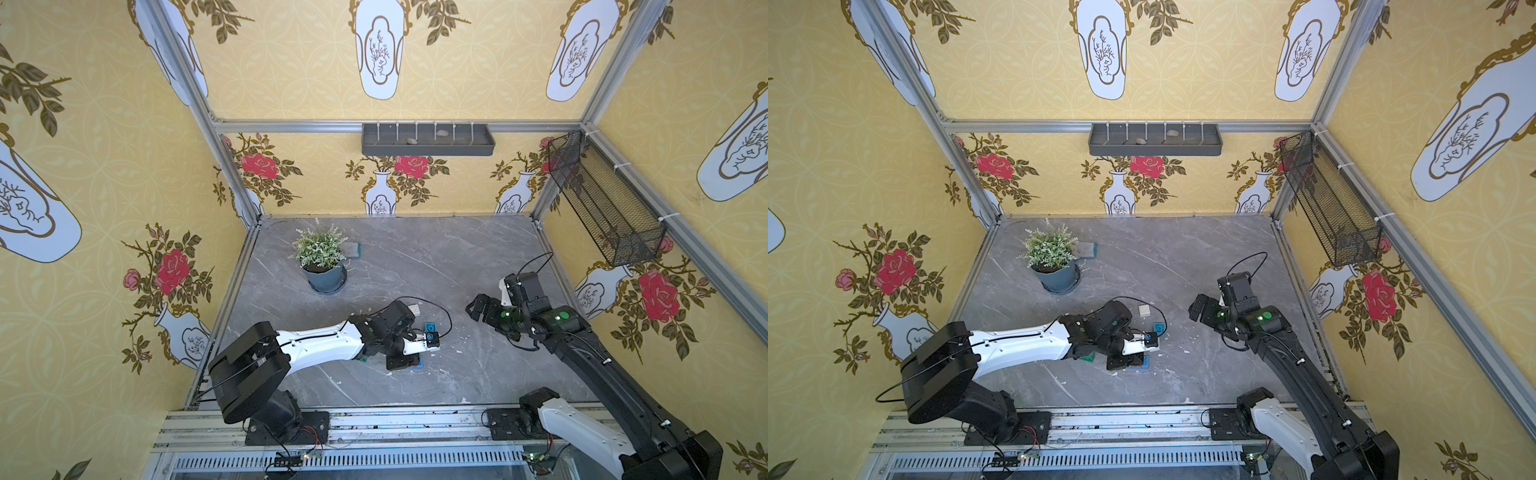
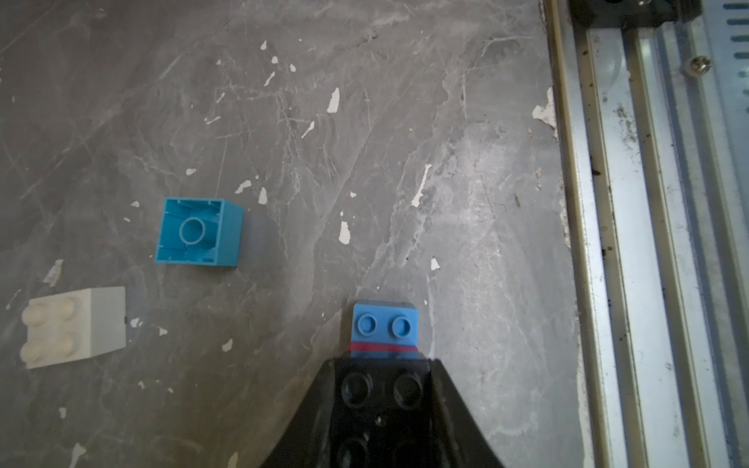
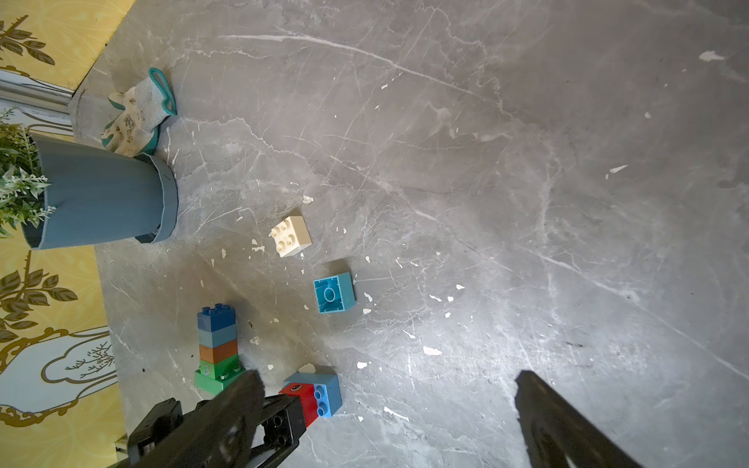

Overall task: Assemble the number 1 with lego
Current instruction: Assemble the lego brick with the lego brick.

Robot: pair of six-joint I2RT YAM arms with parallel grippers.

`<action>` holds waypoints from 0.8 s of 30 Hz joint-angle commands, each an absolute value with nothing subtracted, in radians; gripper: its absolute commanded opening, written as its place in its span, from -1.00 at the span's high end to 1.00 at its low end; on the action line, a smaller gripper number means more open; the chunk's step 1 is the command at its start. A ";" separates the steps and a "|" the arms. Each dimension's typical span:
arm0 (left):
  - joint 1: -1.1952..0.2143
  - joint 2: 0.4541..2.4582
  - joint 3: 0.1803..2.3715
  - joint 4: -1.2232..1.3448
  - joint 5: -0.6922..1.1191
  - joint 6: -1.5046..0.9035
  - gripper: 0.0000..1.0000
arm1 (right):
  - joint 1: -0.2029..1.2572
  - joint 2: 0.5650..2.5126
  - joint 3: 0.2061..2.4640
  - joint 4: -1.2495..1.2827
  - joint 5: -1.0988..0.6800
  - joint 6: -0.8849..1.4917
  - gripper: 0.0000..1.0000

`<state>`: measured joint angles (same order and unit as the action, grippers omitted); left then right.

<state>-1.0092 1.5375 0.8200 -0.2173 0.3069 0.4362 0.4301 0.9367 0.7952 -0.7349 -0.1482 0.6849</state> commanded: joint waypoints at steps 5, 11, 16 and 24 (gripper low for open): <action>-0.988 1.502 0.781 -0.161 0.329 0.410 1.00 | 0.429 0.933 0.796 -0.736 -0.148 0.680 -0.97; -0.986 1.498 0.748 -0.117 0.351 0.407 1.00 | 0.428 0.937 0.798 -0.735 -0.155 0.680 -0.96; -0.986 1.511 0.742 -0.104 0.340 0.409 1.00 | 0.428 0.940 0.805 -0.739 -0.158 0.682 -0.97; -0.987 1.519 0.720 -0.114 0.310 0.416 1.00 | 0.428 0.968 0.810 -0.729 -0.169 0.682 -0.96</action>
<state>-0.9871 1.5078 0.7368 -0.1001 0.3317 0.4118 0.4274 0.9607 0.7994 -0.7349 -0.1638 0.6838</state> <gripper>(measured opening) 0.338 0.982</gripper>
